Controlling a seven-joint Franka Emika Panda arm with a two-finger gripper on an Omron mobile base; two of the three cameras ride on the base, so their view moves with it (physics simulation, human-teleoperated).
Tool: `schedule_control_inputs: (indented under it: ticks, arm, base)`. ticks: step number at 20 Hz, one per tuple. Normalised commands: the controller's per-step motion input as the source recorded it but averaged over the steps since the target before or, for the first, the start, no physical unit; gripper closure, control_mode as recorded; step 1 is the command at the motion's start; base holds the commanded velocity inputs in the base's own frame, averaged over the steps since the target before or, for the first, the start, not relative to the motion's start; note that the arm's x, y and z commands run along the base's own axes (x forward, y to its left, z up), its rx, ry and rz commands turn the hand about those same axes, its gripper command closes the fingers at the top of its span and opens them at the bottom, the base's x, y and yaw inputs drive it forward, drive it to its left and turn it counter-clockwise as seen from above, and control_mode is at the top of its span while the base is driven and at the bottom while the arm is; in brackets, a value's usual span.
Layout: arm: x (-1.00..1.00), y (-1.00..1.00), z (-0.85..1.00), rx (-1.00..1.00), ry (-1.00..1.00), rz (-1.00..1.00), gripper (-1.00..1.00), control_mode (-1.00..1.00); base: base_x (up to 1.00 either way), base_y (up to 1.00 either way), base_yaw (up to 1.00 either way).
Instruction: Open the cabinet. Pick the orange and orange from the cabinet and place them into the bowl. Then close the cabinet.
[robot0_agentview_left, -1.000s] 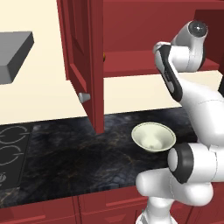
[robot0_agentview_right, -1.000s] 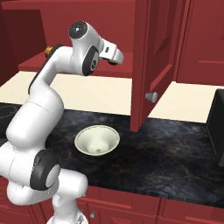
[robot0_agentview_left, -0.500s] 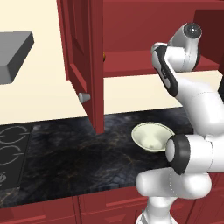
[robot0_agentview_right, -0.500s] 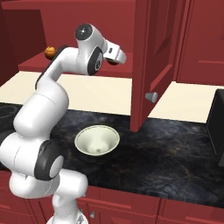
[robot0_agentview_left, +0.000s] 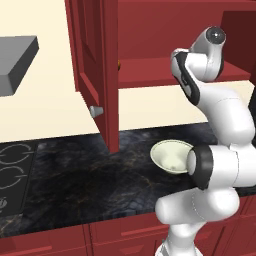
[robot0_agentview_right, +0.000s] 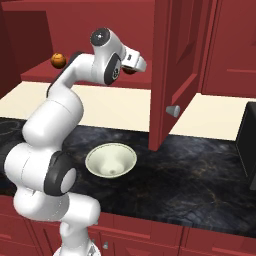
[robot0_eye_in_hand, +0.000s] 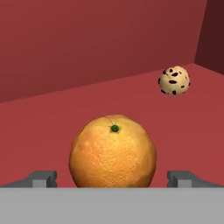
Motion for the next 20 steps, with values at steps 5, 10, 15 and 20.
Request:
schedule_control_inputs:
  ticks: [5,10,15,20]
  arm:
    - [0.21,-0.04,-0.04,0.0,0.0,0.0,-1.0,-1.0]
    - [0.19,-0.03,-0.04,0.0,0.0,0.0,-1.0,-1.0]
    - [0.13,-0.03,-0.07,0.0,0.0,0.0,-1.0,-1.0]
    - [0.04,-0.01,-0.13,0.0,0.0,0.0,-1.0,-1.0]
  base:
    - [0.0,0.0,0.0]
    - [0.0,0.0,0.0]
    - [0.0,0.0,0.0]
    - [0.0,0.0,0.0]
